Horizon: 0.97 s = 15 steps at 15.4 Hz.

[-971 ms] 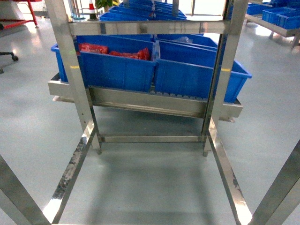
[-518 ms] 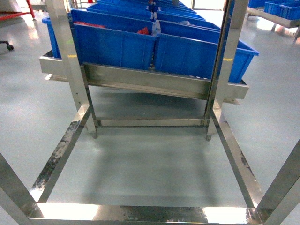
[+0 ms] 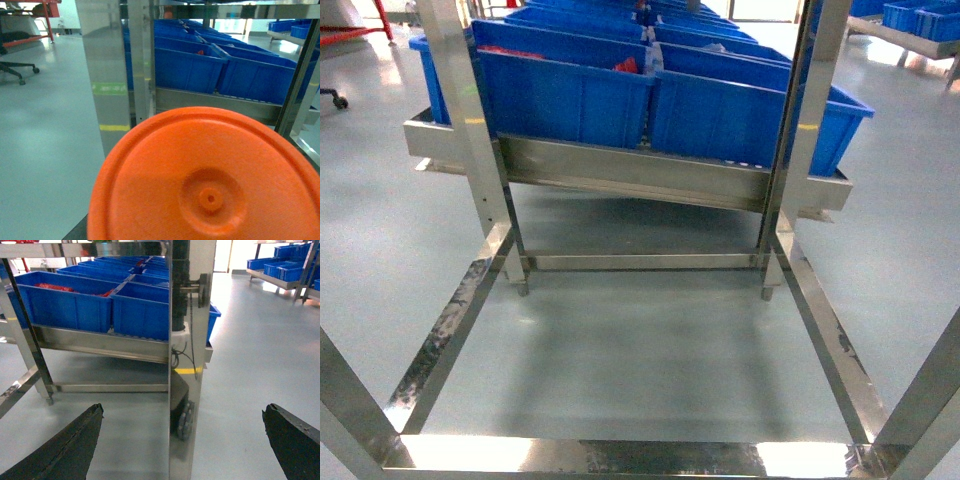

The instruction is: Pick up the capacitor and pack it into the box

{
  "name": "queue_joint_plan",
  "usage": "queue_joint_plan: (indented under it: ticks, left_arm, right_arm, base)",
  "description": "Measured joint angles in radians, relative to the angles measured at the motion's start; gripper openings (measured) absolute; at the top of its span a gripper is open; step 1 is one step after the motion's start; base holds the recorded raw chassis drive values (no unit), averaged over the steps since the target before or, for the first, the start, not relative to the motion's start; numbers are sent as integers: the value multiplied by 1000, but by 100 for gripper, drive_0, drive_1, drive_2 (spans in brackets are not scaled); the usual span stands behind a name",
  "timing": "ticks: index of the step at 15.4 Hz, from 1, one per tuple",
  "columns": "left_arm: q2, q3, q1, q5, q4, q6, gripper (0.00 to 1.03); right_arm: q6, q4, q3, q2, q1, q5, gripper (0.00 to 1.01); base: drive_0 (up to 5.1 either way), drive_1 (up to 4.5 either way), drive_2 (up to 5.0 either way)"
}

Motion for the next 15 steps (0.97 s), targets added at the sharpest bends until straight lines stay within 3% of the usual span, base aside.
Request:
queue_joint_plan:
  ticks: [7, 15]
  left_arm:
    - [0, 0, 0, -2, -3, 0, 43]
    - [0, 0, 0, -1, -4, 0, 43]
  right_arm:
    - [0, 3, 0, 0, 0, 0, 98]
    - [0, -3, 0, 0, 0, -1, 98]
  base:
    - [-479, 302, 204]
    - [-459, 133, 381]
